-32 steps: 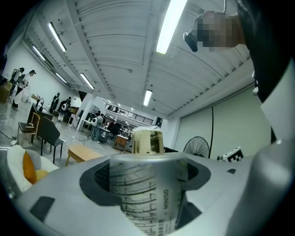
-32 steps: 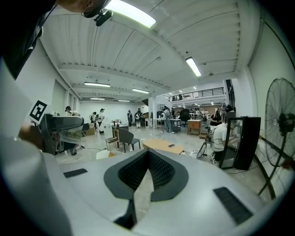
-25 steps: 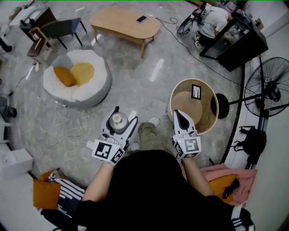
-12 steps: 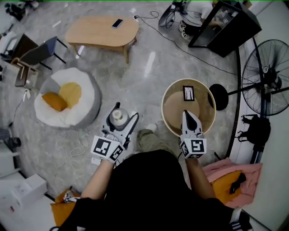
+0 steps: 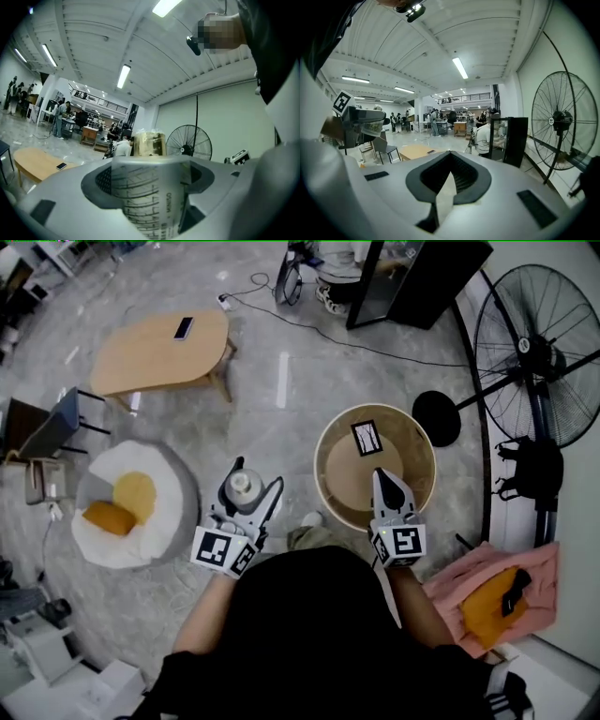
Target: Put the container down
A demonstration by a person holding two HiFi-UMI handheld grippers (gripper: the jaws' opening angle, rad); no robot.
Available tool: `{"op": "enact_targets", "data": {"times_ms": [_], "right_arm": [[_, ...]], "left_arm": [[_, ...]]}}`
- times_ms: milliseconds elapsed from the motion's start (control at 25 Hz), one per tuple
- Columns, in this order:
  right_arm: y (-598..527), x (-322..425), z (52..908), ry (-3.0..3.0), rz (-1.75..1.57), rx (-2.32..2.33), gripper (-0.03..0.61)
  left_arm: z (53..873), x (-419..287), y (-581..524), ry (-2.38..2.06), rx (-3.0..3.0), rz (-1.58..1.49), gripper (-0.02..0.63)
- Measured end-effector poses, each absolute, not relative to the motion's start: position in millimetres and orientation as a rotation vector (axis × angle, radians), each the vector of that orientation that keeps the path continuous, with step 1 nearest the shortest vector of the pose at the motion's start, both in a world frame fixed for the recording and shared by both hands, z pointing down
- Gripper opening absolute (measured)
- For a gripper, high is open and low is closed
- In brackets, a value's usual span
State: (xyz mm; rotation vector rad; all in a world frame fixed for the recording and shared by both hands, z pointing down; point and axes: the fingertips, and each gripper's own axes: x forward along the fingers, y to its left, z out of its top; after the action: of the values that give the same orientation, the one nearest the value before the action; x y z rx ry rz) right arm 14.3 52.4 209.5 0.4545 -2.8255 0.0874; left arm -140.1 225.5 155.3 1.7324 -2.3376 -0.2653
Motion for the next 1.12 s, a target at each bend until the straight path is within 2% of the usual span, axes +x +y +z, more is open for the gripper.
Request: {"op": "enact_targets", "data": {"times_ms": [320, 760, 1120], "right_arm": [[10.5, 19.1, 202.1, -2.769, 0.064, 0.720, 0.021], [-42.9, 28.8, 227.8, -2.530, 0.224, 1.378, 0.021], [-64.5, 29.4, 272.2, -2.389, 0.331, 1.638, 0.021]], "left_arm": [[176.5, -159.5, 145.0, -2.111, 1.982, -0.156, 0.353], [243.5, -148.9, -22.7, -1.445, 2.491, 0.037, 0.353], [326.8, -122.7, -67.5, -1.156, 2.619, 0.246, 0.353]]}}
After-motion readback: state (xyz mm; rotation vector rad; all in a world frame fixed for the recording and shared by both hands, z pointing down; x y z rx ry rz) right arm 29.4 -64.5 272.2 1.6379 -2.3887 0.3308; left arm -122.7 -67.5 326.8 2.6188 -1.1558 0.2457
